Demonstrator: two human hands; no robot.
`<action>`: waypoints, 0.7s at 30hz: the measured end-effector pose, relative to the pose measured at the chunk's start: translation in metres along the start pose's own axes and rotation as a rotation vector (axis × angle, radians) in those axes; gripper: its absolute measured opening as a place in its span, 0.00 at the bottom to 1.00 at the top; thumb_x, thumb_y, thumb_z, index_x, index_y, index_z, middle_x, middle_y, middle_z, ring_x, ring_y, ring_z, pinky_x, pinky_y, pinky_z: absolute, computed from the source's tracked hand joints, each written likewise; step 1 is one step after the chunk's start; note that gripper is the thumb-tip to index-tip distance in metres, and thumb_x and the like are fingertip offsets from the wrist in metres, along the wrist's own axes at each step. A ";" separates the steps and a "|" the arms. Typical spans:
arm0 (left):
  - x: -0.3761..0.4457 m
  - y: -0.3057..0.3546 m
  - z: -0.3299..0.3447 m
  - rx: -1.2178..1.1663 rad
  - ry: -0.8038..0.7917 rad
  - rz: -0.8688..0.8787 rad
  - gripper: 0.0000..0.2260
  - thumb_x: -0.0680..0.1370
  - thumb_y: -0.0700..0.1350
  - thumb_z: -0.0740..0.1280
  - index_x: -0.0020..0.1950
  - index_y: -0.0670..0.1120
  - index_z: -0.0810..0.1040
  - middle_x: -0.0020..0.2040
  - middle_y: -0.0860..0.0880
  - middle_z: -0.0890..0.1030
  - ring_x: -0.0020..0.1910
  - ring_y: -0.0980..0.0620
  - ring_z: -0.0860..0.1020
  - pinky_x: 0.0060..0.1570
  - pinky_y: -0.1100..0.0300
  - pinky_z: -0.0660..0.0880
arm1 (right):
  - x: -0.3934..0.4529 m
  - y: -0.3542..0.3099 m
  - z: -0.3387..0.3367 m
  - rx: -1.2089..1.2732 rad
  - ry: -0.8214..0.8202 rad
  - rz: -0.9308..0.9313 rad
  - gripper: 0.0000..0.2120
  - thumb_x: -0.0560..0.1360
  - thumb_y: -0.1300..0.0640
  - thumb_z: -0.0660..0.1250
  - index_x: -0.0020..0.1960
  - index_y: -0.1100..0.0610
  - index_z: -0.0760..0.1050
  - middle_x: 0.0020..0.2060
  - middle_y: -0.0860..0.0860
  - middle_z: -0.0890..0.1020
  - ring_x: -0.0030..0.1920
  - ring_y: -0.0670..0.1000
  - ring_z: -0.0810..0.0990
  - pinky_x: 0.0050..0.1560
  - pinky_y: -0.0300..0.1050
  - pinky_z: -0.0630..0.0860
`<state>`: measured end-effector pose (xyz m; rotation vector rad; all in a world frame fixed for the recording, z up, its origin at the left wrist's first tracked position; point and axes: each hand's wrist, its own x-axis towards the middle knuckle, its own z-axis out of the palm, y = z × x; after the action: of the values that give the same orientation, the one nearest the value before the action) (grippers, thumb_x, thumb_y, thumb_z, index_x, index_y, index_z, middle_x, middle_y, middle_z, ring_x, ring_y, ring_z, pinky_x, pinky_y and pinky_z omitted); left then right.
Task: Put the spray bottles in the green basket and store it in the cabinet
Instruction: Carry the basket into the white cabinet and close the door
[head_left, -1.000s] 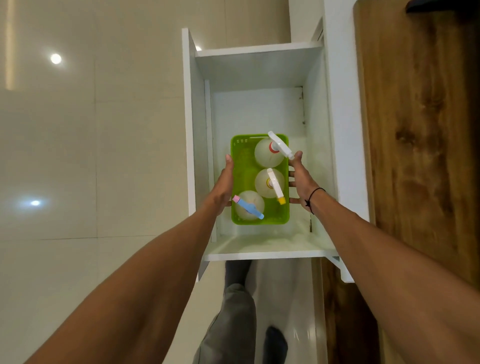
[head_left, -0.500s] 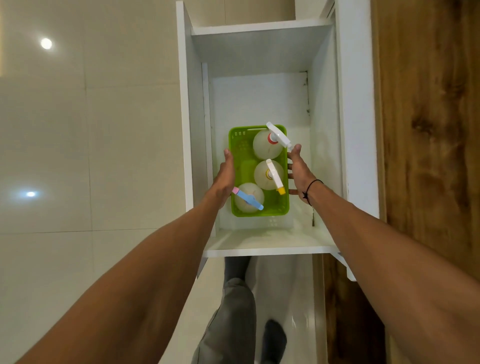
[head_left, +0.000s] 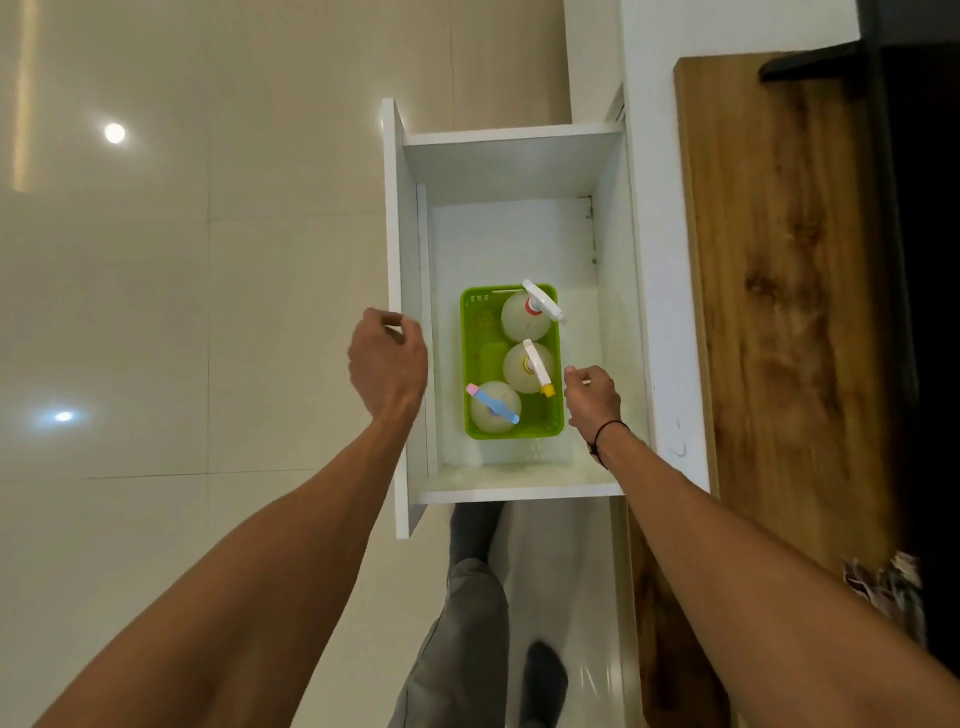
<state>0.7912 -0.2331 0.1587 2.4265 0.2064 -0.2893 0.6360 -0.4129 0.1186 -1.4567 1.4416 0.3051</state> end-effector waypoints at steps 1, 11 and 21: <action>0.000 -0.006 -0.004 0.020 -0.043 -0.055 0.09 0.84 0.48 0.65 0.62 0.47 0.79 0.53 0.48 0.83 0.51 0.48 0.83 0.55 0.48 0.81 | -0.007 0.004 0.000 -0.002 0.000 -0.008 0.13 0.84 0.48 0.61 0.56 0.57 0.76 0.55 0.60 0.84 0.57 0.64 0.82 0.60 0.65 0.80; -0.020 -0.048 -0.008 -0.003 -0.478 -0.288 0.18 0.90 0.48 0.53 0.76 0.46 0.75 0.69 0.41 0.81 0.68 0.37 0.78 0.74 0.40 0.74 | -0.081 0.046 -0.016 -0.507 -0.120 -0.353 0.07 0.82 0.55 0.63 0.54 0.56 0.79 0.51 0.56 0.84 0.52 0.60 0.82 0.51 0.52 0.80; -0.047 -0.021 0.021 -0.086 -0.565 -0.289 0.21 0.89 0.45 0.57 0.81 0.51 0.73 0.73 0.42 0.80 0.69 0.37 0.80 0.69 0.39 0.79 | -0.115 0.065 -0.028 -1.167 -0.180 -1.190 0.17 0.79 0.60 0.64 0.67 0.56 0.76 0.66 0.57 0.79 0.66 0.59 0.78 0.66 0.55 0.74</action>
<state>0.7377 -0.2342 0.1427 2.1272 0.3036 -1.0507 0.5388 -0.3504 0.1882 -2.8098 -0.0719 0.5017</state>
